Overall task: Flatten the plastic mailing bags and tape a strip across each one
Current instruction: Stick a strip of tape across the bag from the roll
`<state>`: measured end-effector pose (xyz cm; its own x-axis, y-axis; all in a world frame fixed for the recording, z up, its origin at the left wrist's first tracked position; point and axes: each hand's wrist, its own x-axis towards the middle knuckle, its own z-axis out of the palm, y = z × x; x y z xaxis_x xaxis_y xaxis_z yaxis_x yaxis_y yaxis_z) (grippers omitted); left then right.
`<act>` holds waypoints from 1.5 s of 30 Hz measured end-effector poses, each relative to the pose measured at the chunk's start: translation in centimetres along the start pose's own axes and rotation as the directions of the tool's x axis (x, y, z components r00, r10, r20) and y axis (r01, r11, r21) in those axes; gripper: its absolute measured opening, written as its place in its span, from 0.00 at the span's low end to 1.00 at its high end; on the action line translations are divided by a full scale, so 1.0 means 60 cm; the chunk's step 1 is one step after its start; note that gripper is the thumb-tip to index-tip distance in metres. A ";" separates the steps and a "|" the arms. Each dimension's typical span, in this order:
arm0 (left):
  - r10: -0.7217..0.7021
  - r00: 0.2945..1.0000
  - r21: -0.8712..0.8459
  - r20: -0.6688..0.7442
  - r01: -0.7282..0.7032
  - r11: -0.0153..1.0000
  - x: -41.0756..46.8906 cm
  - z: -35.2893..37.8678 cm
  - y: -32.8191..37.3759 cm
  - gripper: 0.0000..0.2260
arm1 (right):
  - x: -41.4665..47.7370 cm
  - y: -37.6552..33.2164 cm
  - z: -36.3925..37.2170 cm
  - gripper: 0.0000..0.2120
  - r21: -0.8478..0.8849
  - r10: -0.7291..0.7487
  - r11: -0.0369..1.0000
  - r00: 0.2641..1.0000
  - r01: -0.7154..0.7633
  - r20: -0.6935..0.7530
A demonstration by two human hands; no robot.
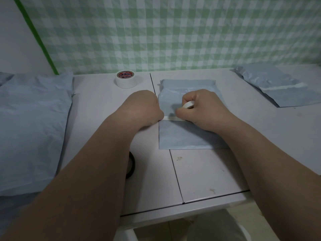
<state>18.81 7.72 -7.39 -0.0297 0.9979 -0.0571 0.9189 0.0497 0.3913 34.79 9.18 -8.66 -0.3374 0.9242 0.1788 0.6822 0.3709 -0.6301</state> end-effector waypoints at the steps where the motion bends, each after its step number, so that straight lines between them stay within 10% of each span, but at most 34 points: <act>1: -0.007 1.000 0.008 -0.012 0.007 1.000 0.000 0.000 0.000 0.08 | 0.000 0.001 0.001 0.12 0.003 0.000 1.000 1.000 0.000 0.002; 13: 0.005 0.973 -0.085 -0.233 -0.026 0.996 -0.018 -0.012 0.003 0.15 | 0.002 0.004 0.002 0.13 0.027 0.020 0.999 1.000 -0.021 0.008; 20: 0.165 0.979 -0.216 0.119 -0.136 0.967 -0.063 -0.022 0.063 0.26 | 0.003 0.008 0.002 0.14 0.029 -0.004 1.000 1.000 0.004 -0.009; 34: 0.093 0.991 0.256 0.101 -0.116 0.960 -0.106 0.079 0.052 0.30 | -0.009 0.032 -0.039 0.12 0.218 -0.064 0.975 0.993 0.041 0.099; 45: 0.069 0.994 0.297 0.087 -0.092 0.951 -0.105 0.083 0.054 0.30 | -0.027 0.043 -0.047 0.02 0.391 -0.072 0.919 0.997 0.051 0.040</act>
<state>23.93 1.38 -10.35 0.0678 0.9917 -0.1096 0.9929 -0.0563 0.1046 38.94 8.89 -8.44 -0.4117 0.8905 0.1936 0.3558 0.3526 -0.8655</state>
